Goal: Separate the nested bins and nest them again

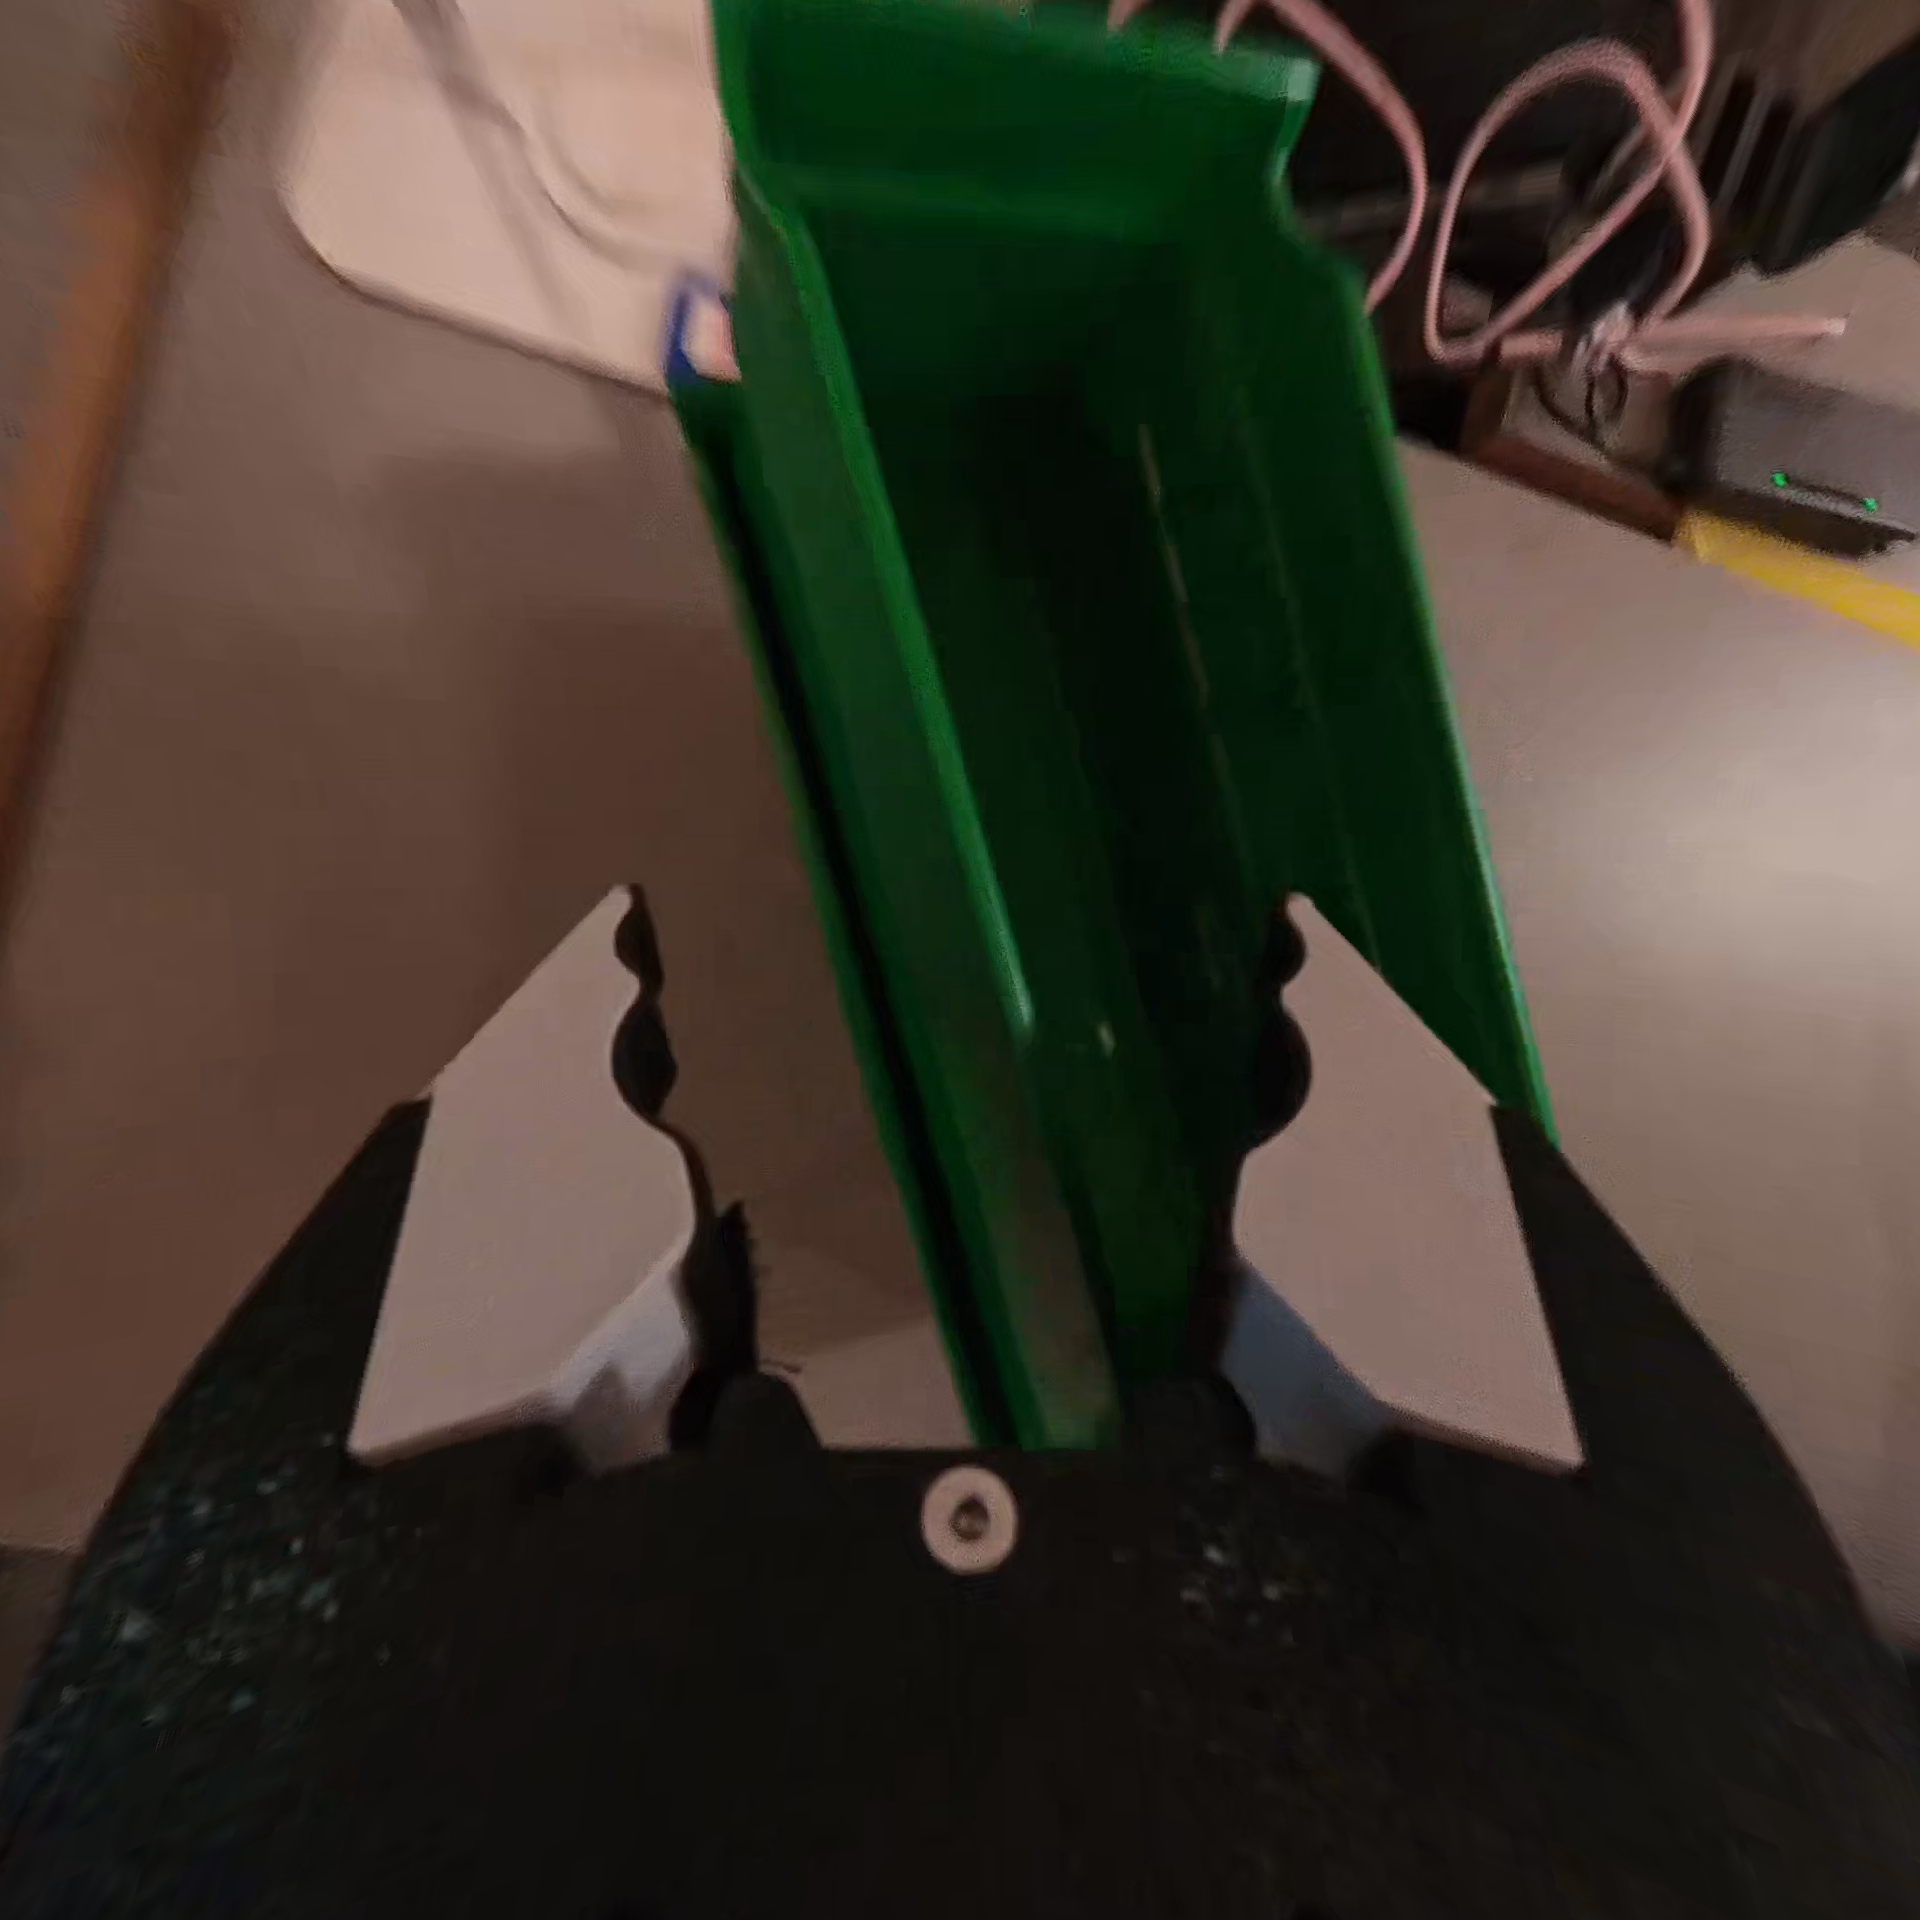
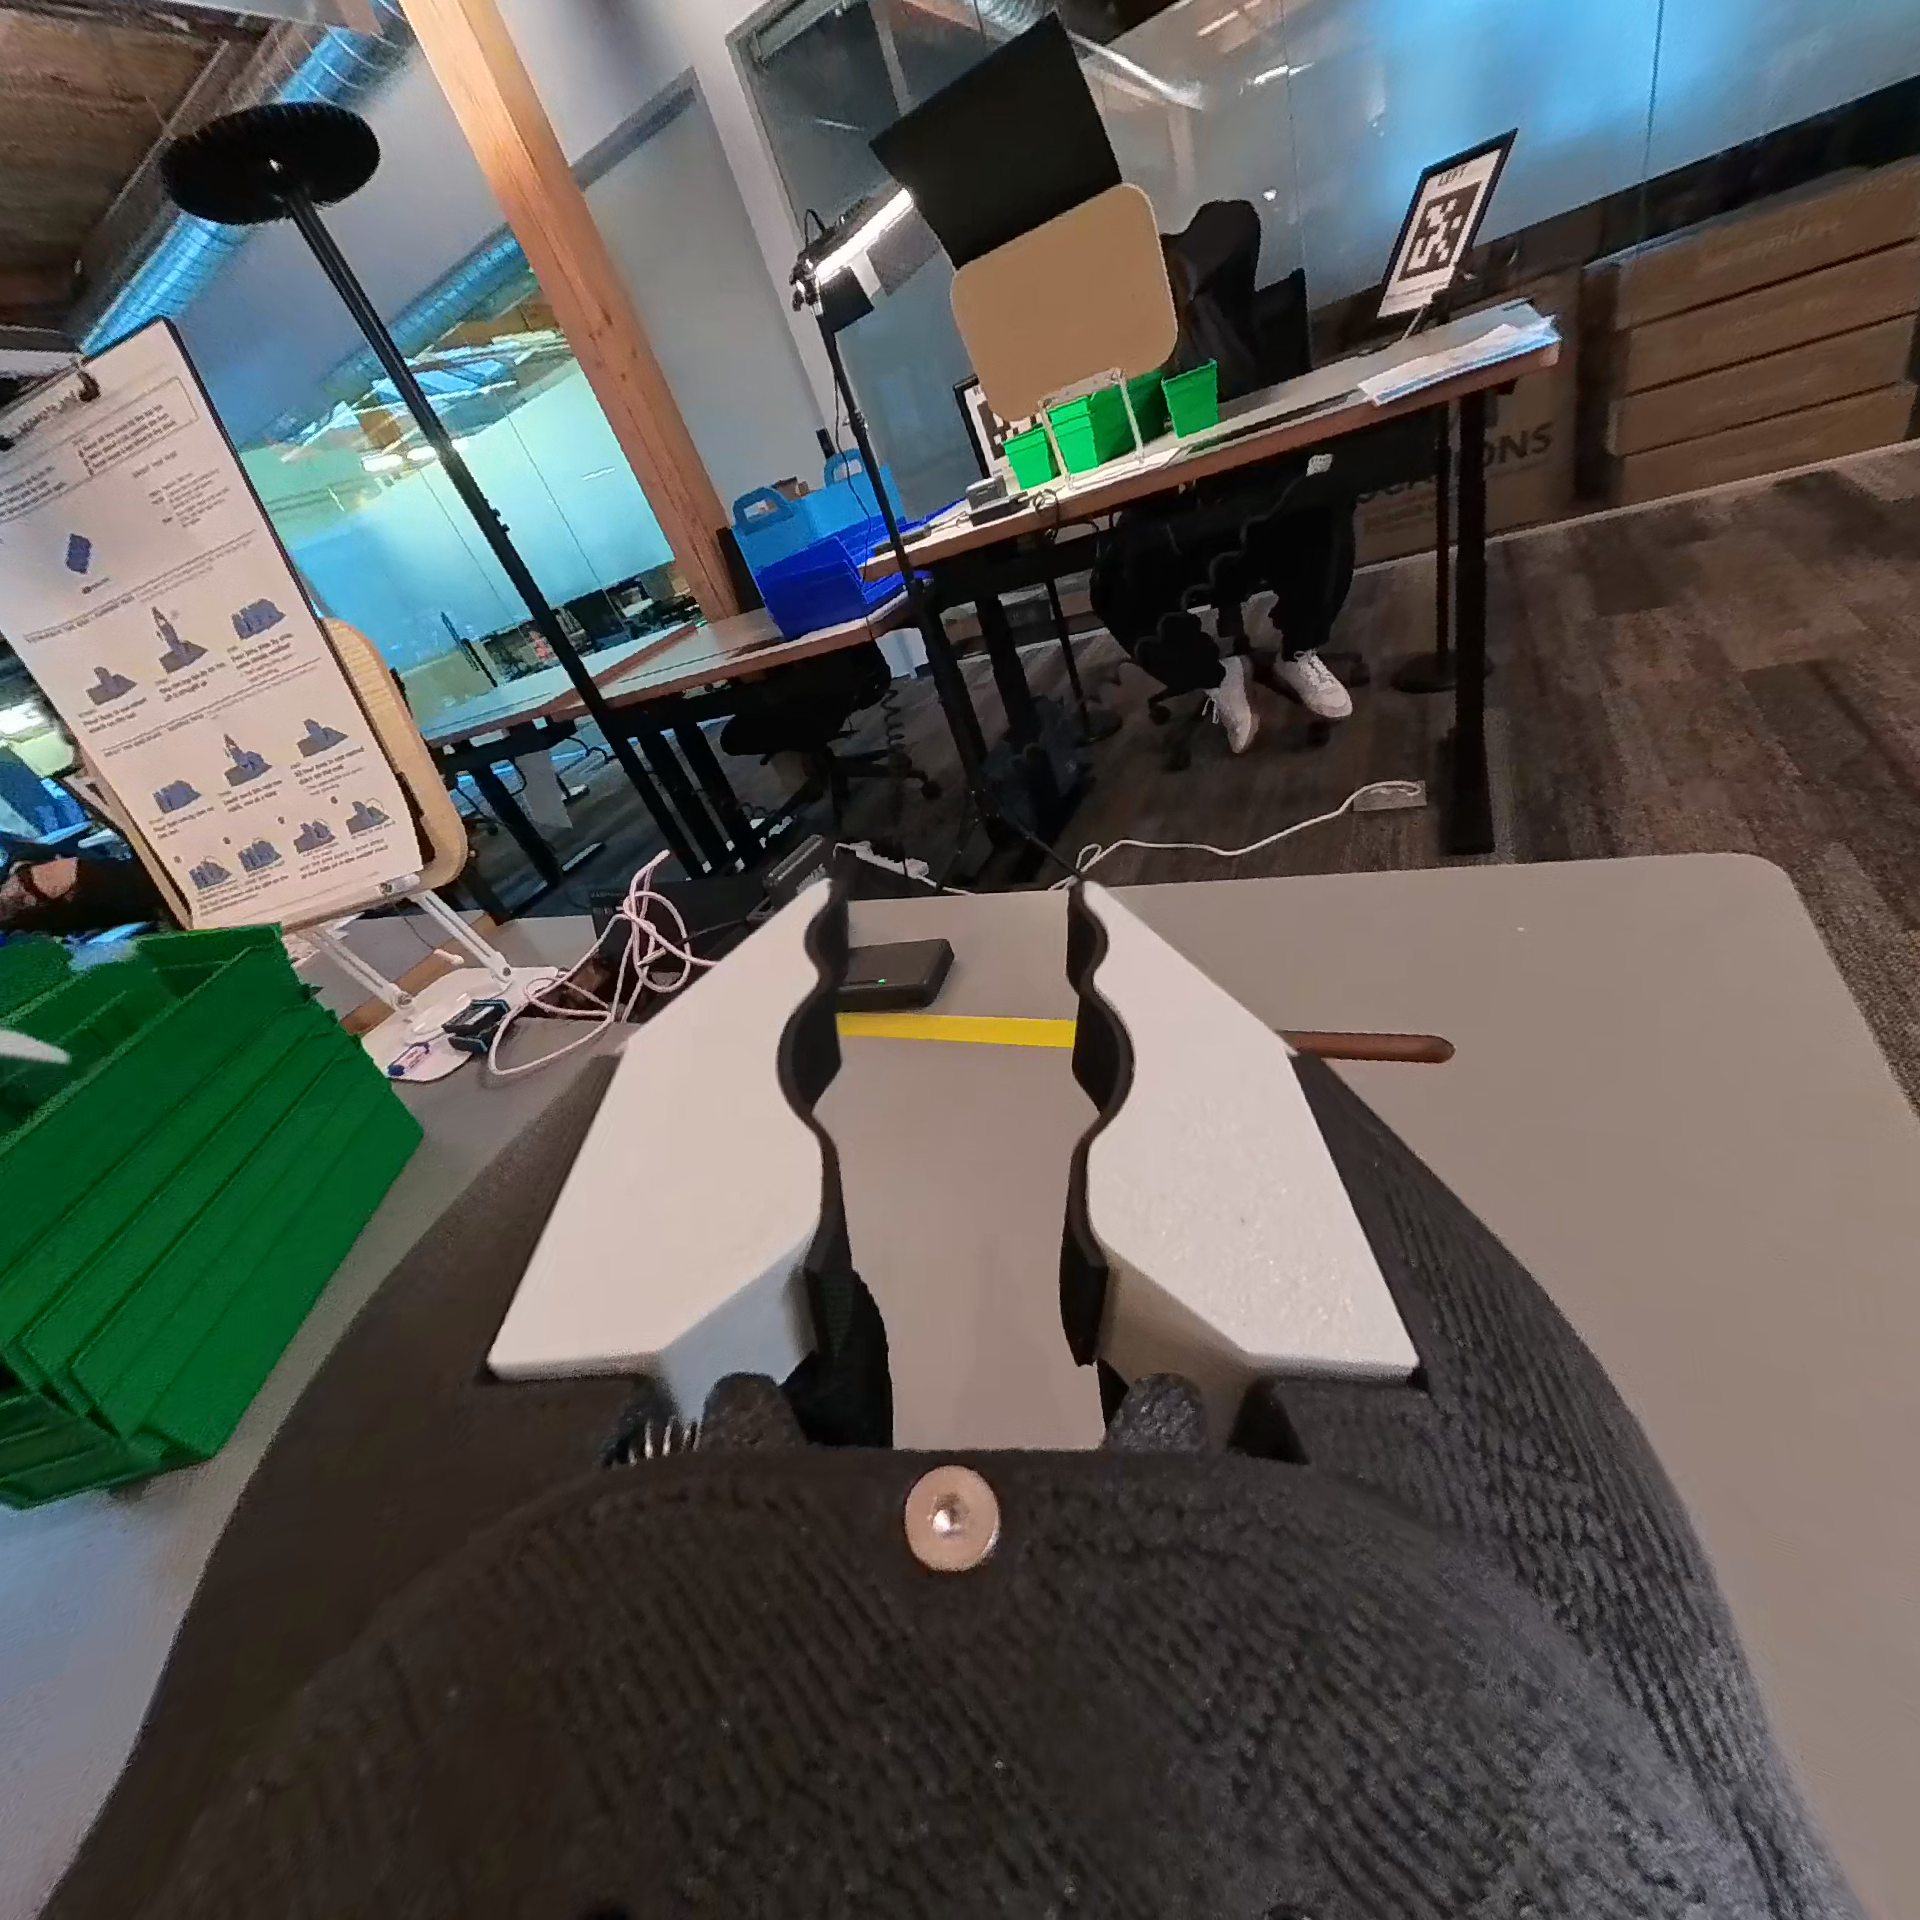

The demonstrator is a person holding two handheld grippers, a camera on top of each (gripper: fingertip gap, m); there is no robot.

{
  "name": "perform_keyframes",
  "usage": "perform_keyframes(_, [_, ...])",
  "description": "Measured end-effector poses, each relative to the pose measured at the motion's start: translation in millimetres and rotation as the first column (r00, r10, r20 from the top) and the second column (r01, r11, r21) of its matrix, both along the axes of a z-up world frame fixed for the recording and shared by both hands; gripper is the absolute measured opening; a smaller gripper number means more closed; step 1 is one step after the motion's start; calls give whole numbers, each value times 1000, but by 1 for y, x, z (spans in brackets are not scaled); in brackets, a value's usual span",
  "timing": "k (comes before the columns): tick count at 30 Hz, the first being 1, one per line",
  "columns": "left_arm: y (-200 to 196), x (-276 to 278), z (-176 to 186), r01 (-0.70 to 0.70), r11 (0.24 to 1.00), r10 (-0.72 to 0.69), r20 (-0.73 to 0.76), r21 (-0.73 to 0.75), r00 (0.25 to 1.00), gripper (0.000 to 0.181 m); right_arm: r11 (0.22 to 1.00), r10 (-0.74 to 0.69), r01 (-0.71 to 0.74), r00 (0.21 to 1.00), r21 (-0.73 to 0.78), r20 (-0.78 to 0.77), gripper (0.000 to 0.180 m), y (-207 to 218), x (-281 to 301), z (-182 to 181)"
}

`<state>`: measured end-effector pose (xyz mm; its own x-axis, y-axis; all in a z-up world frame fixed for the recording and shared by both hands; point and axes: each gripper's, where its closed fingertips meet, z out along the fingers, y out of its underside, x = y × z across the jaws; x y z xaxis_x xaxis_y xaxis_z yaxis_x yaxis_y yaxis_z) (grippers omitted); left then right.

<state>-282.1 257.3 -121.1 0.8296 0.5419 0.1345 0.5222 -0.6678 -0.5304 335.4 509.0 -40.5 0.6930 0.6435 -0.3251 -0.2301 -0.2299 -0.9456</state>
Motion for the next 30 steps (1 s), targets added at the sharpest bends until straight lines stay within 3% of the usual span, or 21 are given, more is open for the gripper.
perform_keyframes(4, [-18,4,28,1,999,1,-60,33,998,108,1000,12,-12,1000,-13,12,42,1,-5,-3])
perform_keyframes(9, [-30,58,-5,149,988,-145,97,-30,985,76,999,32,-32,999,-30,17,42,1,-12,-7])
perform_keyframes(10, [-32,65,-14,172,983,-164,118,-60,979,65,999,37,-36,999,-33,22,42,1,-15,-8])
perform_keyframes(14, [-51,36,-24,45,983,-44,10,-179,999,7,998,55,-52,997,-44,54,42,0,-23,-12])
perform_keyframes(15, [-53,35,-24,38,989,-34,35,-143,999,3,997,59,-57,997,-45,57,42,0,-24,-13])
perform_keyframes(18, [-52,29,-19,-21,1000,18,143,17,990,3,997,65,-62,997,-52,48,42,1,-24,-13])
perform_keyframes(26, [-49,34,-35,0,993,6,50,-121,999,3,992,99,-95,994,-83,47,42,2,-28,-20])
perform_keyframes(30, [-44,41,-40,0,994,11,102,-110,995,13,992,101,-97,994,-81,43,42,1,-28,-19])
